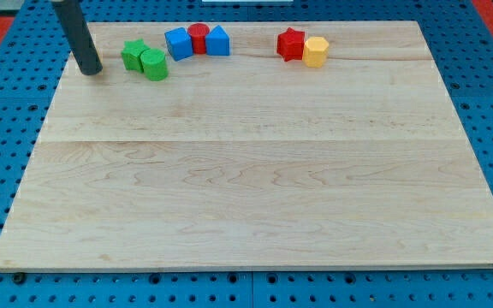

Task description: Push the green star into the blue cube

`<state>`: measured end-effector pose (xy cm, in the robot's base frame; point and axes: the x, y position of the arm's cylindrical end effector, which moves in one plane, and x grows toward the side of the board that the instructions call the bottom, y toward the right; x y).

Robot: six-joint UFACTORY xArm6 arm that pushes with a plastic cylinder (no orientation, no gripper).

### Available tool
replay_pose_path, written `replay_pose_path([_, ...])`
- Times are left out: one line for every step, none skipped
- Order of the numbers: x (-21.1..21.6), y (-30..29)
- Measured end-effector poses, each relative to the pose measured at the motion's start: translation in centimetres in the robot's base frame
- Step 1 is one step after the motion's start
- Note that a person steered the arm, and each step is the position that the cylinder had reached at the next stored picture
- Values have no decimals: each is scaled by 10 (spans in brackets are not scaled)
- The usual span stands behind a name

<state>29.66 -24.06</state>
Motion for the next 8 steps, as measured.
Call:
replay_pose_path([33,-1])
replay_pose_path([12,-25])
replay_pose_path([-13,-25])
replay_pose_path([-21,-23])
replay_pose_path([-13,-8])
replay_pose_path([-35,37])
replay_pose_path([-22,61])
replay_pose_path([-19,61])
